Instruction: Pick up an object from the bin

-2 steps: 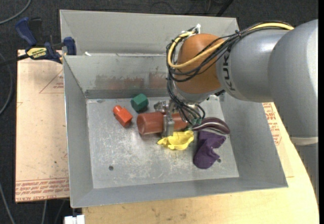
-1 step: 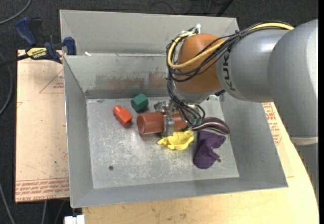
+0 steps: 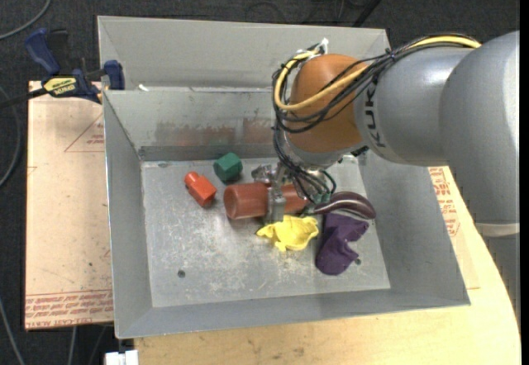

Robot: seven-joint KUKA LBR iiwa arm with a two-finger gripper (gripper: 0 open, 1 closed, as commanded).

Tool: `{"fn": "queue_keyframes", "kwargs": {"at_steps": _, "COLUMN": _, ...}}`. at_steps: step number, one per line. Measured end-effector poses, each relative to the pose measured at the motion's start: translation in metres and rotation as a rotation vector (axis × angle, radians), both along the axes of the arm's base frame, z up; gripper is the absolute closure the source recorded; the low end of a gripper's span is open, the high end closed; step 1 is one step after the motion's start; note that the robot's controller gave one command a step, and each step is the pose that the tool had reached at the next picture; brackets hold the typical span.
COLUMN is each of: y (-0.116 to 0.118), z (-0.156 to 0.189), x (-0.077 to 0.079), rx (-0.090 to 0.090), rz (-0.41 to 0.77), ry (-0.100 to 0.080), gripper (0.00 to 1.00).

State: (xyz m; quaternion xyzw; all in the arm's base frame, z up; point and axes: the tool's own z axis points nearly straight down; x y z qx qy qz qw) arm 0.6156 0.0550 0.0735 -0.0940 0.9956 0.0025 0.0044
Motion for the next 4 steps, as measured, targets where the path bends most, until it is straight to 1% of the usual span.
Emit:
{"fn": "queue_keyframes", "kwargs": {"at_steps": 1, "y": 0.000, "z": 0.013, "x": -0.001, "rx": 0.000, "rz": 0.000, "ry": 0.002, "gripper": 1.00}}
{"fn": "queue_keyframes", "kwargs": {"at_steps": 2, "y": 0.000, "z": 0.023, "x": 0.001, "rx": 0.000, "rz": 0.000, "ry": -0.003, "gripper": 1.00}}
{"fn": "queue_keyframes", "kwargs": {"at_steps": 4, "y": 0.001, "z": 0.044, "x": 0.000, "rx": 0.001, "rz": -0.001, "ry": -0.002, "gripper": 1.00}}
